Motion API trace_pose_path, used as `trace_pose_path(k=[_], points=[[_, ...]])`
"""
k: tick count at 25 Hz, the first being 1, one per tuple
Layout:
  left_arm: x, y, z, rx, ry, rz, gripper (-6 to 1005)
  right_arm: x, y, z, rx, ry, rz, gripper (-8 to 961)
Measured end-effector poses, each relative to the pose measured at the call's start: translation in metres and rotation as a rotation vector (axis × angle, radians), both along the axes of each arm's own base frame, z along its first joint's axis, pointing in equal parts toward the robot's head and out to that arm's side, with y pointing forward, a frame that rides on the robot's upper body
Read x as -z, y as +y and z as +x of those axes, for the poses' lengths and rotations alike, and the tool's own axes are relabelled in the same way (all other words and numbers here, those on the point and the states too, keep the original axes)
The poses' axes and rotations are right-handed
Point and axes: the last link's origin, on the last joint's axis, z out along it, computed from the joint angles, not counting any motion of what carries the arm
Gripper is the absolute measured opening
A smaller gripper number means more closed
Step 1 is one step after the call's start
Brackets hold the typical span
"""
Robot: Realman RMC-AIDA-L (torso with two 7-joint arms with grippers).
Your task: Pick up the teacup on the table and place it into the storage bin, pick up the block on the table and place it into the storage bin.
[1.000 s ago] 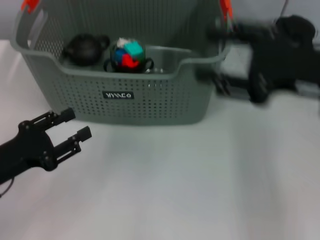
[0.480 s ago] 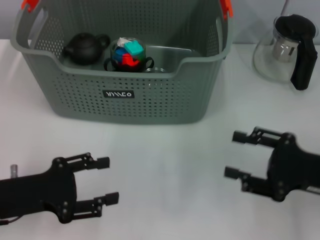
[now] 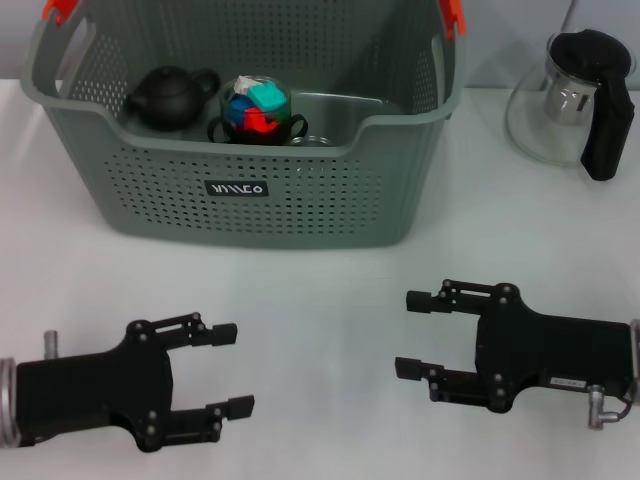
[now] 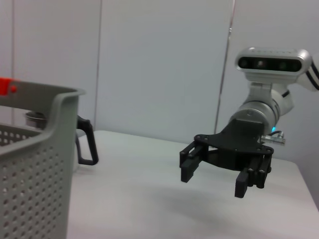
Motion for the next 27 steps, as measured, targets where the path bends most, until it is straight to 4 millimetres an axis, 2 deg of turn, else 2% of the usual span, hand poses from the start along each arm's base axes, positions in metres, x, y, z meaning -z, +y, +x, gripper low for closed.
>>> trace_pose_path(k=[6, 27], points=[[0.0086, 0.0001, 0.0038, 0.022, 0.001, -0.009, 751, 0.0059, 0.001, -0.0031, -0.003, -0.001, -0.025, 704], [0.0059, 0.0046, 0.0044, 0.025, 0.001, 0.01, 751, 0.0059, -0.0041, 0.0012, 0.014, 0.0, -0.038, 704]])
